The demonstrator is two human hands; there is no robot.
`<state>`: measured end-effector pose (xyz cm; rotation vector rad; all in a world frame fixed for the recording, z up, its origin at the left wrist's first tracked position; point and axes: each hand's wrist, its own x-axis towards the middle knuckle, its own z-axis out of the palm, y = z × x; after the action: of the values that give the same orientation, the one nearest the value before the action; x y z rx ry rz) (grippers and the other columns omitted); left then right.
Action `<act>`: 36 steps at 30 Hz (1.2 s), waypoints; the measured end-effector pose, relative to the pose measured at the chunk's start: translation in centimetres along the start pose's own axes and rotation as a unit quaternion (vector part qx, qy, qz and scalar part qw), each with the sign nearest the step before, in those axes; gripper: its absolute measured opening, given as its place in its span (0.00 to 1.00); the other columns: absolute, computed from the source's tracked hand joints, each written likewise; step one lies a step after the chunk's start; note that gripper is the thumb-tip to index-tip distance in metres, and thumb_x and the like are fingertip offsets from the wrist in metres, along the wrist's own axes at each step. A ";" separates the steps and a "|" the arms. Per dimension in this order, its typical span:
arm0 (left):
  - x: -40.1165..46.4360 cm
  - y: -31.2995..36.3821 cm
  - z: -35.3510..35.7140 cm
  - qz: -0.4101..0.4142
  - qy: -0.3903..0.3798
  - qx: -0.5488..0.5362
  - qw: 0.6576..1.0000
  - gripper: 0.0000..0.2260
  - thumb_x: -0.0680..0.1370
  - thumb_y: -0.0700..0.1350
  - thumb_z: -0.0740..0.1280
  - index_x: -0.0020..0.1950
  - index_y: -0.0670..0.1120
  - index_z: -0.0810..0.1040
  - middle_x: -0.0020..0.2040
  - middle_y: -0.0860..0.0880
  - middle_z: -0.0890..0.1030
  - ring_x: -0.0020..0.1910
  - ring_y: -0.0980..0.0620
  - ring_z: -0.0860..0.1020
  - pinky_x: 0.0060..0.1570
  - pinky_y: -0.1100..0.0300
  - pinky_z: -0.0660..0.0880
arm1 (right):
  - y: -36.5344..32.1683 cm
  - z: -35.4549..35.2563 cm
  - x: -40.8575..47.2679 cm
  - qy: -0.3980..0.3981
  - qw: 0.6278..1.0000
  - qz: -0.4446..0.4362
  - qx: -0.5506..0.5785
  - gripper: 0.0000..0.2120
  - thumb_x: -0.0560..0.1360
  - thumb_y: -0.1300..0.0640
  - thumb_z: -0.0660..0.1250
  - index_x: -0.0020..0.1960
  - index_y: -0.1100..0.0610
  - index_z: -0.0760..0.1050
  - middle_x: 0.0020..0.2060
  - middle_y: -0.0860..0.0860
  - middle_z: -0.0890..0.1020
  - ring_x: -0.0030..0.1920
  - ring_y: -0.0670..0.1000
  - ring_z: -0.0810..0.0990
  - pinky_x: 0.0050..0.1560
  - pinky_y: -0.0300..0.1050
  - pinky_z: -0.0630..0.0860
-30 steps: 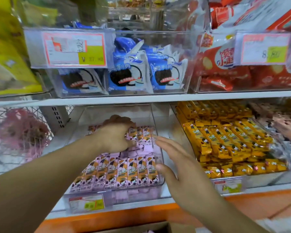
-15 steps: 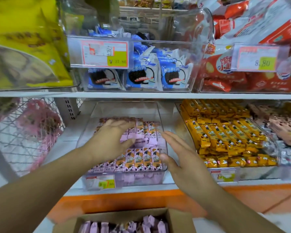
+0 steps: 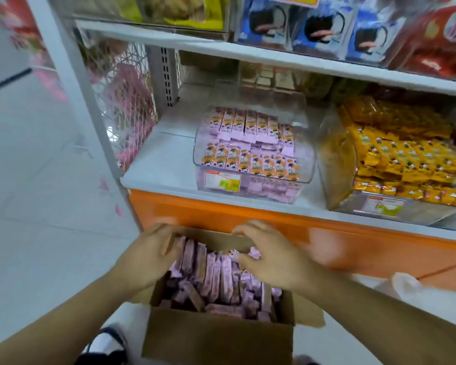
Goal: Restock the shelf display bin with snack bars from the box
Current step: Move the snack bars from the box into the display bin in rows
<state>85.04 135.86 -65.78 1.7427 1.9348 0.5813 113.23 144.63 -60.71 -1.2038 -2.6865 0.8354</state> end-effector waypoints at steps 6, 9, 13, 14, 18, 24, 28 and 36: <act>-0.9 -8.0 6.4 -0.050 -0.084 -0.052 0.994 0.33 0.80 0.73 0.45 0.82 0.62 0.57 0.82 0.57 0.61 0.79 0.51 0.65 0.79 0.53 0.60 | 2.5 9.0 6.3 -0.103 0.991 0.077 0.048 0.32 0.79 0.48 0.73 0.80 0.49 0.66 0.76 0.48 0.69 0.74 0.50 0.69 0.71 0.43 0.66; -1.1 -7.7 7.9 -0.056 -0.042 -0.120 0.990 0.26 0.86 0.61 0.52 0.82 0.68 0.46 0.83 0.63 0.54 0.81 0.59 0.58 0.81 0.53 0.56 | 4.4 13.5 10.1 -0.141 0.983 0.096 0.067 0.38 0.76 0.43 0.76 0.81 0.47 0.65 0.79 0.50 0.66 0.78 0.52 0.67 0.76 0.46 0.65; -1.4 -8.1 9.2 -0.061 -0.029 -0.174 0.983 0.27 0.86 0.58 0.54 0.82 0.69 0.44 0.83 0.65 0.55 0.81 0.60 0.58 0.81 0.52 0.56 | 6.3 17.4 13.1 -0.183 0.972 0.105 0.099 0.49 0.73 0.40 0.78 0.84 0.41 0.53 0.85 0.45 0.54 0.82 0.51 0.57 0.78 0.52 0.65; -1.4 -8.5 9.6 -0.070 -0.029 -0.168 0.983 0.28 0.85 0.60 0.54 0.82 0.69 0.44 0.83 0.63 0.56 0.81 0.58 0.58 0.81 0.48 0.57 | 6.6 18.0 13.4 -0.187 0.971 0.106 0.102 0.50 0.73 0.39 0.78 0.84 0.40 0.52 0.85 0.44 0.53 0.83 0.51 0.56 0.78 0.55 0.65; -1.4 -9.3 10.9 -0.096 -0.028 -0.165 0.981 0.29 0.85 0.61 0.55 0.82 0.69 0.43 0.83 0.62 0.56 0.80 0.55 0.59 0.80 0.44 0.59 | 6.7 18.6 12.9 -0.174 0.967 0.124 0.137 0.43 0.71 0.40 0.80 0.80 0.41 0.62 0.81 0.43 0.64 0.80 0.50 0.64 0.73 0.53 0.69; -1.5 -9.3 11.5 -0.120 -0.027 -0.155 0.980 0.30 0.85 0.62 0.54 0.82 0.67 0.42 0.83 0.61 0.54 0.80 0.54 0.57 0.80 0.48 0.56 | 6.4 17.9 11.1 -0.177 0.964 0.130 0.151 0.29 0.70 0.45 0.82 0.64 0.37 0.70 0.72 0.46 0.70 0.70 0.50 0.72 0.64 0.50 0.72; -1.5 -9.3 11.4 -0.133 -0.038 -0.151 0.979 0.30 0.84 0.62 0.54 0.82 0.65 0.41 0.84 0.60 0.53 0.81 0.53 0.55 0.81 0.46 0.56 | 5.9 17.8 10.9 -0.190 0.958 0.148 0.157 0.25 0.71 0.48 0.82 0.60 0.36 0.70 0.72 0.45 0.72 0.70 0.53 0.72 0.67 0.58 0.73; -1.2 -8.7 10.7 -0.142 -0.049 -0.154 0.976 0.30 0.84 0.61 0.56 0.82 0.65 0.43 0.83 0.59 0.55 0.81 0.50 0.57 0.80 0.43 0.57 | 6.3 16.9 9.4 -0.138 0.958 0.167 0.189 0.17 0.74 0.59 0.79 0.52 0.42 0.76 0.69 0.44 0.75 0.69 0.47 0.74 0.64 0.55 0.76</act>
<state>84.63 133.79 -79.47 1.2538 1.8655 0.6380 106.11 147.20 -79.63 -1.5524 -2.3712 1.5883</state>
